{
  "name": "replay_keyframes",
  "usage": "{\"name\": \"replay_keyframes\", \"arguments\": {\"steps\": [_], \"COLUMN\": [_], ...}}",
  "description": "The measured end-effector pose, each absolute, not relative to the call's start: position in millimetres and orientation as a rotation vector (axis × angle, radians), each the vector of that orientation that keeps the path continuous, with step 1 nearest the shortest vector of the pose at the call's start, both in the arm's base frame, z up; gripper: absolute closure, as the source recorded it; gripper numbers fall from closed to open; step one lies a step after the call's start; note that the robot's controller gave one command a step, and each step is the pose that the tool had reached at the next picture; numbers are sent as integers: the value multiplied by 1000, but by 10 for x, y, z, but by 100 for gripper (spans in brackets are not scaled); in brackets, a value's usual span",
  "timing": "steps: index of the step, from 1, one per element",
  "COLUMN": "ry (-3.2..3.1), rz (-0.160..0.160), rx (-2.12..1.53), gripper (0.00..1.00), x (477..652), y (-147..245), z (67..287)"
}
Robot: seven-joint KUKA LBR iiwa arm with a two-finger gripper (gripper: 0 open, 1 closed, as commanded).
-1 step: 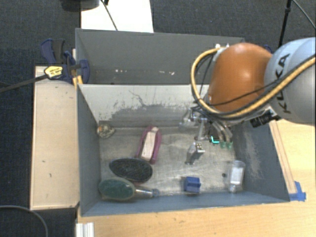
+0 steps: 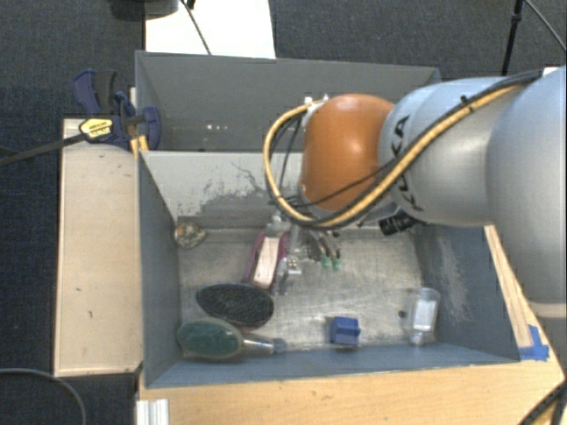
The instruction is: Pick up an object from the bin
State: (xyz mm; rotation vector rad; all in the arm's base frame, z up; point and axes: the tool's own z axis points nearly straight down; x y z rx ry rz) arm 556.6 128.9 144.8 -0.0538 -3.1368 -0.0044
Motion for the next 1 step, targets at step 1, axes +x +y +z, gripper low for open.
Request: {"name": "replay_keyframes", "arguments": {"steps": [1], "ry": [-3144], "rz": [-7], "rx": [-187], "gripper": [0], "x": [5495], "y": [1660], "z": [770]}}
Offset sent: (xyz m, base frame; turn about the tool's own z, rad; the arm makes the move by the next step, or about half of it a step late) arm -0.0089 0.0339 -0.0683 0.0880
